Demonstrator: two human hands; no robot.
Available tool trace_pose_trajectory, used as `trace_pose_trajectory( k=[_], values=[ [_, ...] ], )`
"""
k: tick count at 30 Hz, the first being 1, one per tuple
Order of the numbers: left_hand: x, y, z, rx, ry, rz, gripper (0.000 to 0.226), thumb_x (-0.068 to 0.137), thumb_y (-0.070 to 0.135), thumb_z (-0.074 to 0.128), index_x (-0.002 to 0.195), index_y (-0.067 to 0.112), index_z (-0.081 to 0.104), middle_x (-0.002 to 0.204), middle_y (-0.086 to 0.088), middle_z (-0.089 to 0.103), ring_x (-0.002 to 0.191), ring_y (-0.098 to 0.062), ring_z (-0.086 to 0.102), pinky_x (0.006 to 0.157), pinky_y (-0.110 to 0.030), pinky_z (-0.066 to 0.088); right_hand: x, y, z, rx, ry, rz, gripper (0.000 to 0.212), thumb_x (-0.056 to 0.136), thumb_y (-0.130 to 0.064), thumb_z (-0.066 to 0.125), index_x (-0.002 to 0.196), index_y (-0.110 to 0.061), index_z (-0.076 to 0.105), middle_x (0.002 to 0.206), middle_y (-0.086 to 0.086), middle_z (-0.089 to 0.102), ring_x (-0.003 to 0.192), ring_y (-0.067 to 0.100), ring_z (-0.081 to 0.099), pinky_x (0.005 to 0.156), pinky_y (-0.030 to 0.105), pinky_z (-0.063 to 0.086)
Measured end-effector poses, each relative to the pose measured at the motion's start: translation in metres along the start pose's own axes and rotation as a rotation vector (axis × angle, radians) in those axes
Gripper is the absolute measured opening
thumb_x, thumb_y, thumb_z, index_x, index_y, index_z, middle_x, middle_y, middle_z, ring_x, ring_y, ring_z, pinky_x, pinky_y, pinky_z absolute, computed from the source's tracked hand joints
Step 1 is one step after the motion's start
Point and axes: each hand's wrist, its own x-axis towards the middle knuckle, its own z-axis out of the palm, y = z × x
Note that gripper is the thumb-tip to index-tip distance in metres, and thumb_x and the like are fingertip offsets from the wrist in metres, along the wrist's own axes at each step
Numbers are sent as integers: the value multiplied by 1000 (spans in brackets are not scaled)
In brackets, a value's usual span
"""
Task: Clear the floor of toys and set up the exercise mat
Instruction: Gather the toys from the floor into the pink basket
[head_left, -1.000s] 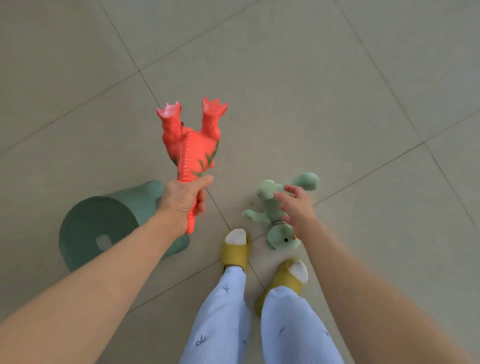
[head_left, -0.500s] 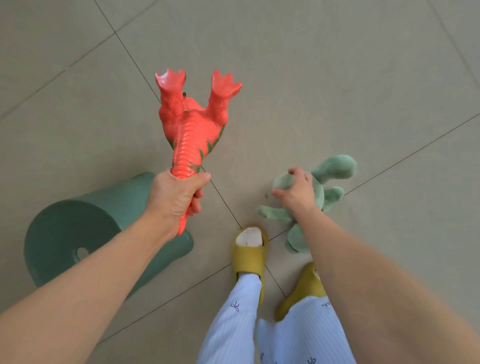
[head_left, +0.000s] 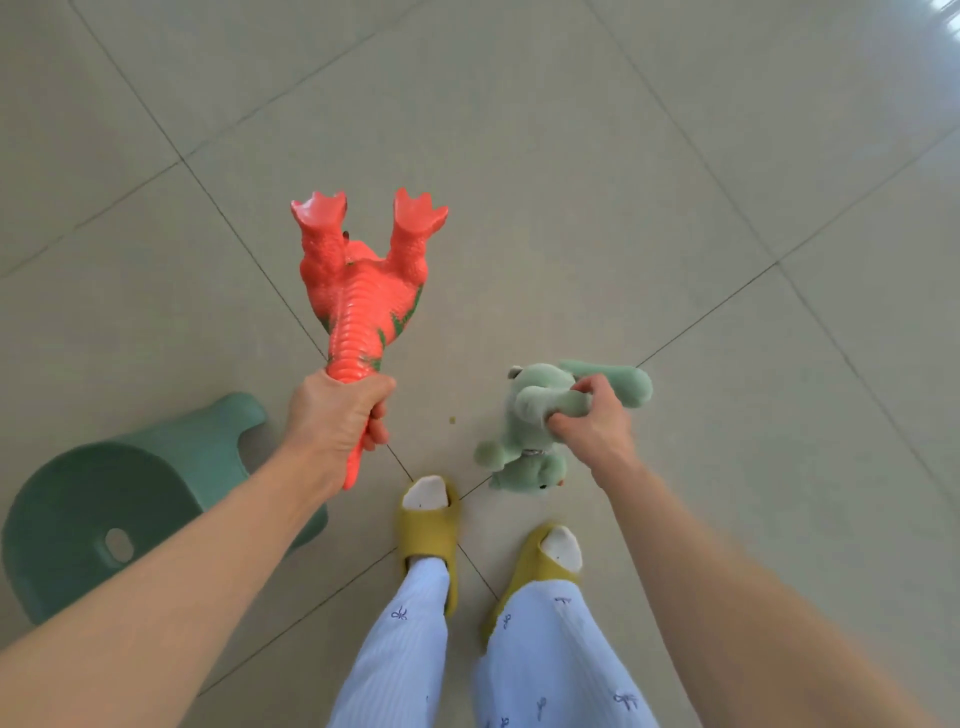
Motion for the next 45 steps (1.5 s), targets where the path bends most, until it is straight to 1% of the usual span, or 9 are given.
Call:
trace_pose_trajectory(
  k=[4,8,12,15,17,28,35,39,45],
  values=[
    [-41,39,15,-16,-43,70,25,76,1,60,55,9,50,31,5,47,25,-7,44,32,-11,33,-47,-21,-68,284,43,-12,34,72,-12,67,97,-24,48,90,-1,55,83,22,62,76,42,57],
    [-88,84,27,-46,-78,146,21,75,1,61,56,6,54,34,1,53,30,-6,49,34,-12,40,-102,-57,-135,528,105,-126,33,73,-9,72,89,-28,49,99,5,57,80,19,63,61,28,56],
    [-129,127,35,-170,-152,179,13,77,1,64,74,11,56,64,-3,57,55,-10,56,53,-20,52,-156,-90,-194,652,161,-244,31,74,-9,73,90,-23,50,102,13,58,77,19,63,59,27,56],
    [-161,168,38,-232,-254,227,16,79,5,64,78,18,55,77,1,54,68,-9,53,76,-34,51,-199,-112,-234,716,197,-305,30,75,-10,73,92,-22,51,103,13,57,80,20,63,60,27,55],
    [-187,194,39,-213,-338,260,17,80,11,65,79,24,54,78,5,54,72,-8,51,82,-40,46,-232,-122,-258,782,234,-340,29,76,-10,72,92,-22,52,103,13,57,82,20,63,61,27,56],
    [-284,252,50,-99,-799,237,20,83,20,63,100,21,53,98,-1,57,97,-20,56,89,-54,46,-338,-124,-307,1023,347,-395,29,77,-12,71,98,-18,52,93,3,60,79,15,63,61,28,57],
    [-334,236,86,-17,-870,254,21,80,0,61,99,3,53,82,-9,54,78,-21,57,65,-39,59,-362,-88,-317,1121,374,-362,34,78,-12,71,105,-15,51,97,5,59,81,15,62,59,26,56],
    [-356,226,119,54,-778,271,16,78,-2,59,85,10,50,70,-7,49,61,-17,50,47,-25,52,-361,-50,-347,1183,393,-336,30,78,-13,71,100,-19,52,93,2,61,83,17,63,57,26,55],
    [-393,209,184,127,-688,292,17,78,0,58,80,15,50,75,-6,50,66,-16,49,40,-20,47,-345,31,-400,1283,401,-227,25,79,-12,69,96,-18,53,96,6,58,85,19,59,50,25,53]
  ],
)
